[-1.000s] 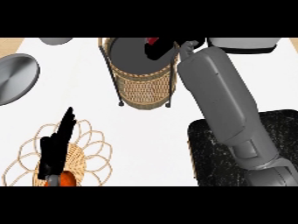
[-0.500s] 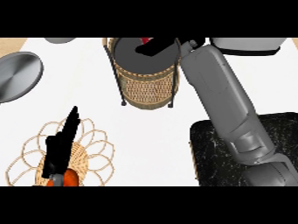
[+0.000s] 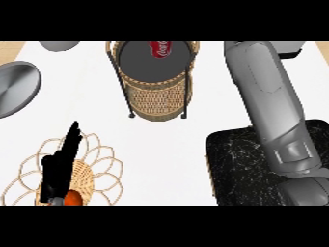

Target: Pick the can from the tray and place it in the tiered basket

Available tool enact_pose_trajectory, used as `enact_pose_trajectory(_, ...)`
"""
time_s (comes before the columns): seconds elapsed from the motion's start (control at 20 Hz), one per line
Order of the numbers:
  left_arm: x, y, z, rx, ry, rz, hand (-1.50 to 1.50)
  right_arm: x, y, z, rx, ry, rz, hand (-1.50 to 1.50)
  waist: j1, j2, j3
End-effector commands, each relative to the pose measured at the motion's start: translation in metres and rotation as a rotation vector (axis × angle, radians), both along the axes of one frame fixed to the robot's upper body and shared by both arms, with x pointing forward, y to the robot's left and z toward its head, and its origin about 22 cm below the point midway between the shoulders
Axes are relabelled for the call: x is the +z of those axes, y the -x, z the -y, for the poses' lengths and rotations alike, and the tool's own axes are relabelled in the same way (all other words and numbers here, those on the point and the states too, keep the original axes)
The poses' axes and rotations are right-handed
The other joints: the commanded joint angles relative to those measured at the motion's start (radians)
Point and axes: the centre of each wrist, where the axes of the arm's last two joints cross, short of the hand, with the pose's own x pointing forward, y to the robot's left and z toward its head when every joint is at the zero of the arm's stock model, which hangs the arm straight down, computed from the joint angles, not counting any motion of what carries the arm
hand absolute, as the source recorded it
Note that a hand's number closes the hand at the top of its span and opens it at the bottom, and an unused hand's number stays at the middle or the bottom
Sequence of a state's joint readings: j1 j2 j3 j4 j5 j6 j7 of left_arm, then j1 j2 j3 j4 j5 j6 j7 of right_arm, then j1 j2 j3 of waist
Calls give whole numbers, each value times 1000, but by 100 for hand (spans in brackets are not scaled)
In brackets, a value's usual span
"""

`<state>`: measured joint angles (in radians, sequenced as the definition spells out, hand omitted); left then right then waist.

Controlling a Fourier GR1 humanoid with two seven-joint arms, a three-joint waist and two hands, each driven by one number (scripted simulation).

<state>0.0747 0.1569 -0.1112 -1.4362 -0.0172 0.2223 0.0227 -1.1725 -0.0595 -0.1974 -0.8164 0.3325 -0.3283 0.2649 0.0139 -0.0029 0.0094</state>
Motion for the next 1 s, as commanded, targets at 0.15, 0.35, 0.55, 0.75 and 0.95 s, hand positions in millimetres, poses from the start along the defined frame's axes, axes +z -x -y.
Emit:
enact_pose_trajectory(0.15, -15, 18, 8, 15, 40, -56, 0, 15, 3, 112, -250, -91, 20, -150, -28, -2, -9)
enact_pose_trajectory(0.35, -13, 4, 14, 40, 18, -45, 0, 23, 22, 189, -284, -120, 11, -150, -38, 0, -9)
enact_pose_trajectory(0.55, -31, 26, 4, 44, 16, -64, 0, 23, 59, 257, -260, -103, 0, -150, -46, -4, -9)
enact_pose_trajectory(0.75, -13, 16, -9, 55, 2, -45, 0, 22, 101, 324, -240, -90, -9, -150, -40, -3, -9)
enact_pose_trajectory(0.95, 3, 3, -7, 27, 26, -52, 0, 14, 132, 385, -197, -124, 7, -150, -20, 4, -8)
